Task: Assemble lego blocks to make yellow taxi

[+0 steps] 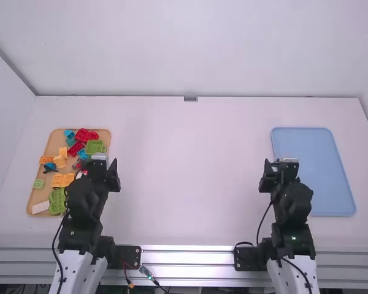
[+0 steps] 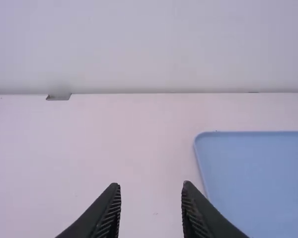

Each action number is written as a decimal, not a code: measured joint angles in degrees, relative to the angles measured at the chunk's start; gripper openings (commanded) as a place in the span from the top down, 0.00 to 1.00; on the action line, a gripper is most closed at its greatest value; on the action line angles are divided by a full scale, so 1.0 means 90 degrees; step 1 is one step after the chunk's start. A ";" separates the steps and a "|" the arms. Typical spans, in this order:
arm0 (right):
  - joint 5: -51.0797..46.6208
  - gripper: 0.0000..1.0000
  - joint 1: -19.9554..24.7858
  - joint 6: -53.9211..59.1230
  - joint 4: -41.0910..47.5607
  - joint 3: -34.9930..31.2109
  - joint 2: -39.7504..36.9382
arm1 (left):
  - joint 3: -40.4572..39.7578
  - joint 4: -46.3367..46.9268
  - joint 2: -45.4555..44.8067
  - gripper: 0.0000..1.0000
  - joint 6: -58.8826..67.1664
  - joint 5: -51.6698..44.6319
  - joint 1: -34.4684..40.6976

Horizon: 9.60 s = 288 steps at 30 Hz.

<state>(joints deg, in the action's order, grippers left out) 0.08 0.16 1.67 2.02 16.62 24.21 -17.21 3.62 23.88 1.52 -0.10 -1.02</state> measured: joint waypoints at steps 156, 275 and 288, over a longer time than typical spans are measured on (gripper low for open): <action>0.0012 0.01 -0.0726 0.1166 0.0313 0.3878 0.5190 | -0.6154 0.3973 0.8099 0.98 0.3840 -0.1469 0.2569; 0.0155 0.01 -0.1005 0.1163 0.0333 0.3878 0.5190 | -0.8376 0.3849 1.1077 0.47 0.1343 0.0083 -0.4116; 0.0136 0.01 -0.1005 0.1151 0.0318 0.3878 0.5190 | -0.7866 0.3184 1.1077 0.50 0.1484 -0.0017 -0.4114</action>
<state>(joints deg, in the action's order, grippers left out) 1.30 -8.88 12.03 4.89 51.53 70.91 -88.01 32.27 123.57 14.87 -0.25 -38.04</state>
